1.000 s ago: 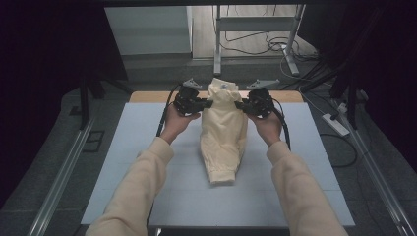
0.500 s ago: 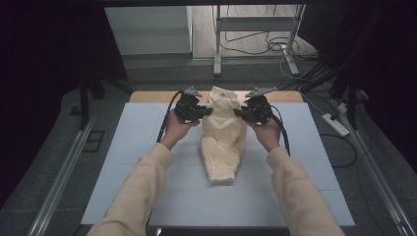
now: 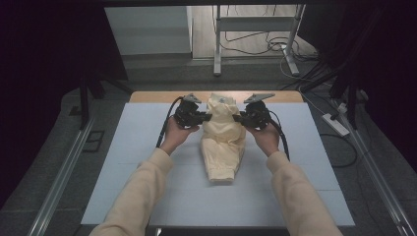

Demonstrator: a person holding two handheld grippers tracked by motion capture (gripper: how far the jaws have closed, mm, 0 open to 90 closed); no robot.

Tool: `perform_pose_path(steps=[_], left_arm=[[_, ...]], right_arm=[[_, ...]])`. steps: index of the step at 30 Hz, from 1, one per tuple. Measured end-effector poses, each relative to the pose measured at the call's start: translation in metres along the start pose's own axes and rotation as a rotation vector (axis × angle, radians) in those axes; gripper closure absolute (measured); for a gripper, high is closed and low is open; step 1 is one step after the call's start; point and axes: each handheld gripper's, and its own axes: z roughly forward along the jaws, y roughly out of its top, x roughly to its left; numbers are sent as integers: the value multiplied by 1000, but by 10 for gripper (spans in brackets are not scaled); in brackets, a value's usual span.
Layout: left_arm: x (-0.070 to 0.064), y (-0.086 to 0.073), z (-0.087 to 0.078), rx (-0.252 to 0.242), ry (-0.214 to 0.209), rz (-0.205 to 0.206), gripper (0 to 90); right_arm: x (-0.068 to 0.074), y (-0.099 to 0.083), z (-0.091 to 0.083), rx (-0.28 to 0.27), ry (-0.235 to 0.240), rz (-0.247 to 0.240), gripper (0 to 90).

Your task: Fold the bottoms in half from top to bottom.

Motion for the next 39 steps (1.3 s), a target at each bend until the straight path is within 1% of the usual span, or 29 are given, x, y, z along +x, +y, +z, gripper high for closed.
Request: perform_pose_path(steps=[4, 10, 20, 30, 36, 39], left_arm=[[0, -5, 3, 1, -8, -11, 809], [-2, -10, 6, 10, -17, -9, 809], [-6, -18, 12, 20, -29, -18, 807], [-10, -24, 12, 28, -37, -19, 806], [-13, -30, 12, 30, -49, -19, 806], [-14, -33, 10, 34, -58, -14, 804]], right_arm=[[2, -4, 1, 9, 3, -5, 741], [3, -9, 2, 23, 6, -6, 741], [5, -19, 3, 35, 16, -4, 740], [9, -26, 3, 45, 23, -9, 739], [12, -32, 3, 48, 33, -7, 737], [15, -35, 2, 46, 38, -15, 735]])
